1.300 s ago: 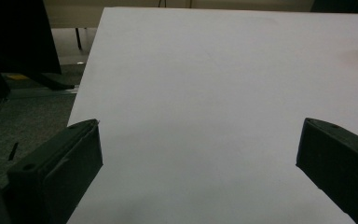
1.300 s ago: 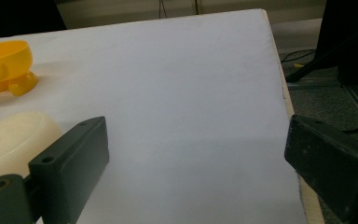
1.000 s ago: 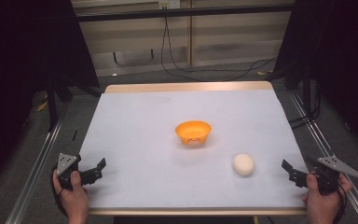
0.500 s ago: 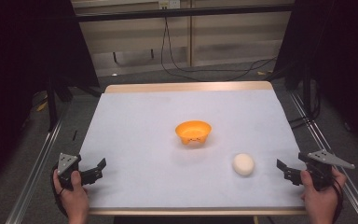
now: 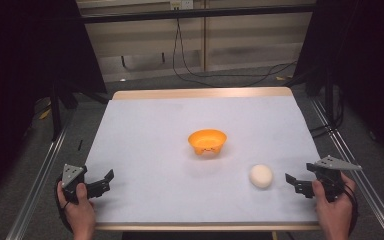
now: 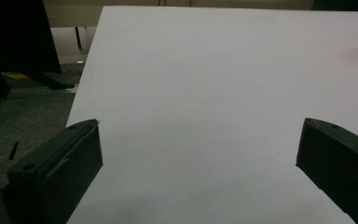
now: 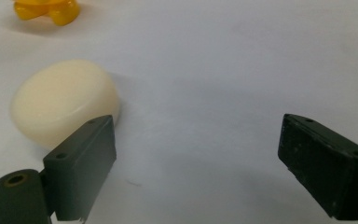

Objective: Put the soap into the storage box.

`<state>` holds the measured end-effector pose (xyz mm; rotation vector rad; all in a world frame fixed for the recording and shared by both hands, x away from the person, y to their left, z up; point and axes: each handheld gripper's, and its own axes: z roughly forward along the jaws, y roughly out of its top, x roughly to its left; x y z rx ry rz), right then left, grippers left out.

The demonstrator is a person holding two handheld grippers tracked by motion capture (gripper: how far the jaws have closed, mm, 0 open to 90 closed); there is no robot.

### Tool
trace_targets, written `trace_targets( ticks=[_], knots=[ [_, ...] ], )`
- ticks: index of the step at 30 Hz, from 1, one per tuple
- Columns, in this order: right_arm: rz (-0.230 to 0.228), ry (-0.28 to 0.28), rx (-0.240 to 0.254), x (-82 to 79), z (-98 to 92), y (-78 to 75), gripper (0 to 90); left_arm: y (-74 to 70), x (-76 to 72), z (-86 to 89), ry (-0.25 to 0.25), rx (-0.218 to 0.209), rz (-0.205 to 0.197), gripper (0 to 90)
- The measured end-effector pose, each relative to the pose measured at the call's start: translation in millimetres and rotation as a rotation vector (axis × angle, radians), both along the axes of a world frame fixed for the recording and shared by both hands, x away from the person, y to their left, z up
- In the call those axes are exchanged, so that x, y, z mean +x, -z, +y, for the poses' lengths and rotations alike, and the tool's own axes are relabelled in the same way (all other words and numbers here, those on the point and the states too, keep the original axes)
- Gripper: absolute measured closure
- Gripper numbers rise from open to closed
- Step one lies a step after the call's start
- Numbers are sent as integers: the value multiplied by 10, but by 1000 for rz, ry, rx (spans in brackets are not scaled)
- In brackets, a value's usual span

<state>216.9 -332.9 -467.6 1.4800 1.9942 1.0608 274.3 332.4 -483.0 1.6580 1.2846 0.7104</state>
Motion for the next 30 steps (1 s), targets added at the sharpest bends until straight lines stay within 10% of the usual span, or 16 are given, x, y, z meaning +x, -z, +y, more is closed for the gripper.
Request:
trace_targets(
  ticks=[30],
  knots=[
    [158, -214, -8, 146, 478, 9, 112, 0, 0, -3, -2, 3, -1, 0]
  ],
)
